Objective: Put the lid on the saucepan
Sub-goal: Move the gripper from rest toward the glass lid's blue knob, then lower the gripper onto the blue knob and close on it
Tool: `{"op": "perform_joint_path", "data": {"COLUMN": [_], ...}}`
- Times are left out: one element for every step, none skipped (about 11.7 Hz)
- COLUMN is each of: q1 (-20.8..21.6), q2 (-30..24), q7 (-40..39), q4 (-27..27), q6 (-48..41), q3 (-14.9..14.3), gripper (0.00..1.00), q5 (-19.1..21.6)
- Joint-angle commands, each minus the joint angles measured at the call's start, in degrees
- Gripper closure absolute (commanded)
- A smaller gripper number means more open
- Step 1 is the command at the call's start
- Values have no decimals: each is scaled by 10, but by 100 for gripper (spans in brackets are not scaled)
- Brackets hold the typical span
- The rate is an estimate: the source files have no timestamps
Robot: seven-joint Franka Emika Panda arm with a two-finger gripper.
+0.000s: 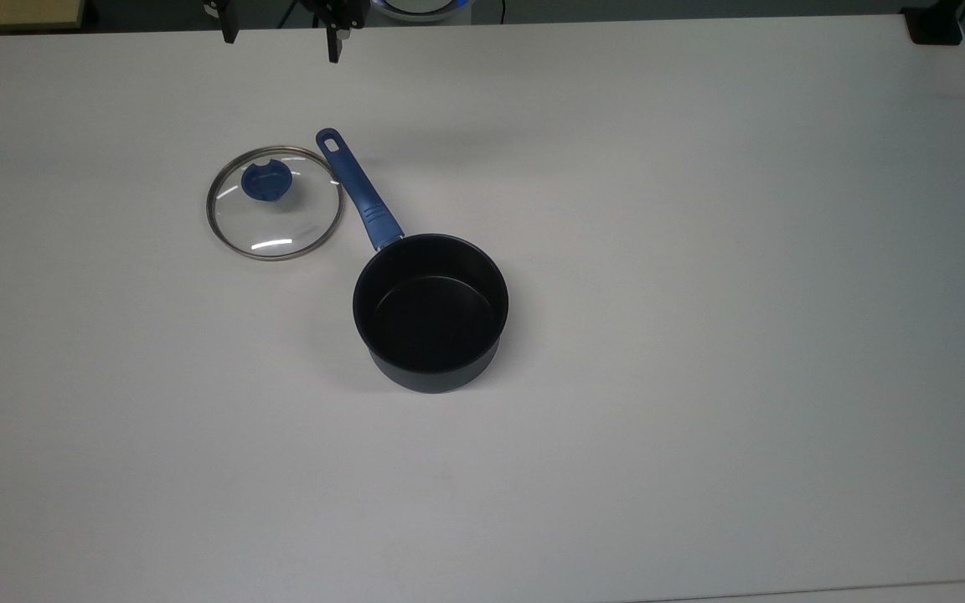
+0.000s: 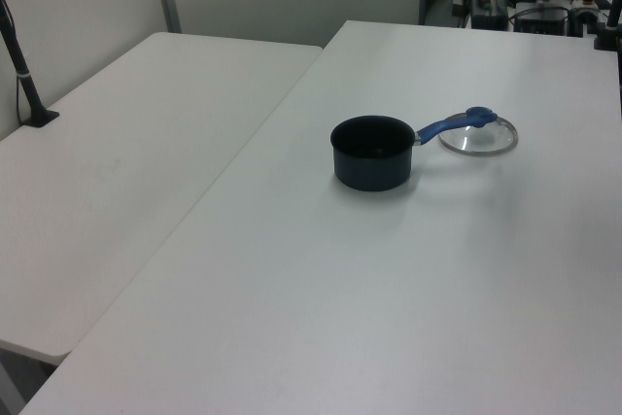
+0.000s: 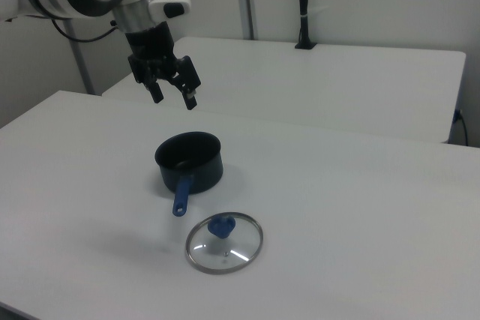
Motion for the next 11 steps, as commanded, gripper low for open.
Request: {"op": "perform_joint_path", "data": {"q1": [-27,-56,-79,-90,-92,-99,-103,-102,-99,-95,-92], "q2": [1,5,10,11,10,12,20,27,48,58,72], "q7": [-110,-110,-109,-108,-101,-58,11,55,65,58,49], "q4": [-11,-21,-42,-75,-123,-173,-217,-244,-246,-246,-244], "q6": [-5,-4,11,54,105,155,210,246,249,251,253], "q3": [-12,-14,-18,-24,-26,-27,-27,-27,-26,-25,-22], "gripper": [0,0,0,0,0,0,0,0,0,0,0], "q5": [-8,-10,-10,-8,-6,0,1,1,1,0,0]}}
